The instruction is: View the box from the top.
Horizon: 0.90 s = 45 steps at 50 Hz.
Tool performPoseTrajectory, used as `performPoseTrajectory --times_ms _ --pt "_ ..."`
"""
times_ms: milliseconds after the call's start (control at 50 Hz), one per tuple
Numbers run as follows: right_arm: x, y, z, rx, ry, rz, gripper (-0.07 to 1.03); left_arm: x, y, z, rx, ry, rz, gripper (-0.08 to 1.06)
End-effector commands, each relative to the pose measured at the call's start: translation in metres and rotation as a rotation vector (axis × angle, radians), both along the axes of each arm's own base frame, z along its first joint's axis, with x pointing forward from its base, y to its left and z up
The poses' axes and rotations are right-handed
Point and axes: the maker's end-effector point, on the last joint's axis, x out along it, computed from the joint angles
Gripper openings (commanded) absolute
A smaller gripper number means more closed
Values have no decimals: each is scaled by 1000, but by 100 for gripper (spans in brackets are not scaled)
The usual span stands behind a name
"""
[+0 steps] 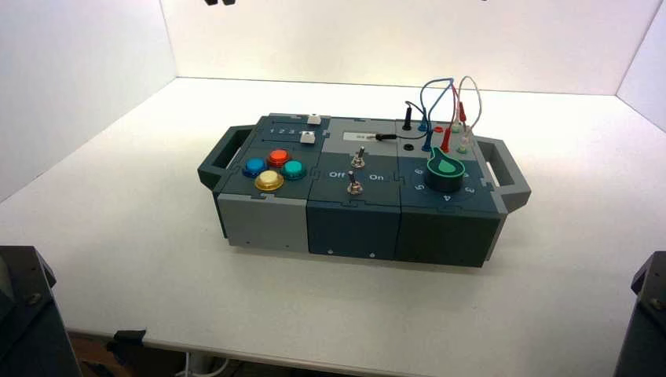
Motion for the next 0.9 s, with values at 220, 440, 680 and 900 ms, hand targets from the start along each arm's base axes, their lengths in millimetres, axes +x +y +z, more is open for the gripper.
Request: performPoseTrajectory --times_ms 220,440,680,900 --pt "-13 2 14 11 -76 40 53 4 -4 6 -33 -47 6 48" --pt "-20 -3 12 17 -92 40 53 3 -5 -5 -22 -24 9 48" --pt "-26 -5 0 20 -94 44 53 9 -8 -9 -41 -49 20 48" --pt "-27 -6 0 20 -94 44 53 9 -11 -11 -41 -50 17 48"
